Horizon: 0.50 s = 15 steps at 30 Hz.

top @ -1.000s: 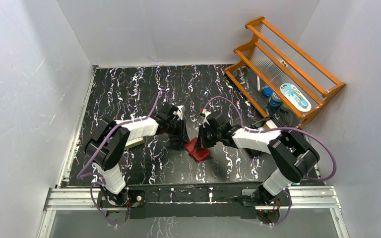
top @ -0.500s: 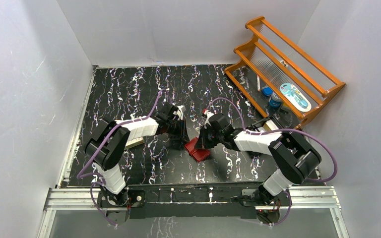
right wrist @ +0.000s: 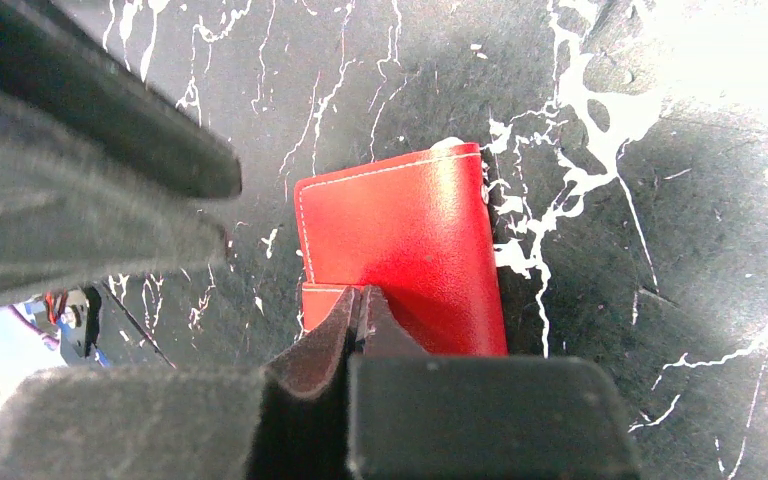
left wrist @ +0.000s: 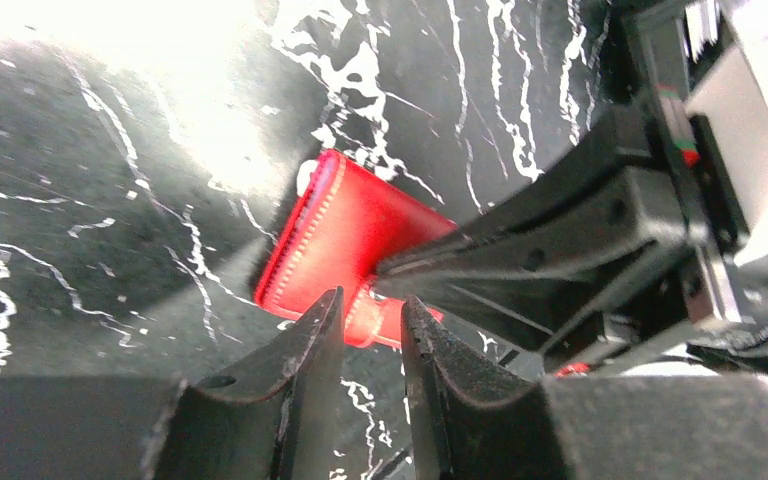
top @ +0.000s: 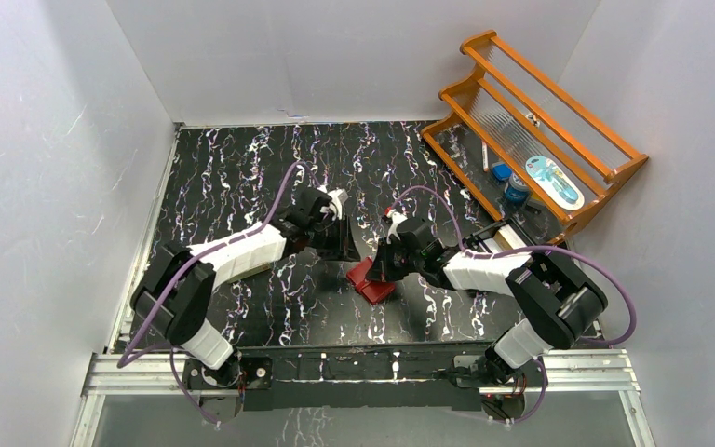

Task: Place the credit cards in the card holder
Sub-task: Close the snap button on the card holder, then hold the snap button from the card holder.

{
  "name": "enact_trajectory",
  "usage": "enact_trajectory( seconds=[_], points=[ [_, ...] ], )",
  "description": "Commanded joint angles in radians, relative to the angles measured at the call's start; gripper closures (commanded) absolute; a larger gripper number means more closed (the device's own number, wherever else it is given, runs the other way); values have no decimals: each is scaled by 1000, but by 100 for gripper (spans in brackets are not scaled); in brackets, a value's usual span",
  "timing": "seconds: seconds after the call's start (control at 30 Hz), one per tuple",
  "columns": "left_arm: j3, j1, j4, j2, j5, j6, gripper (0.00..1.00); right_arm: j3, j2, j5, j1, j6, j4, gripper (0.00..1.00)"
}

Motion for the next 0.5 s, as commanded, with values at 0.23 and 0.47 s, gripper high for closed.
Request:
enact_trajectory(
  seconds=[0.23, 0.47],
  points=[
    [-79, -75, 41, -14, 19, -51, 90, -24, 17, 68, -13, -13, -73, 100],
    [-80, -89, 62, 63, 23, -48, 92, -2, 7, 68, -17, 2, -91, 98]
  ],
)
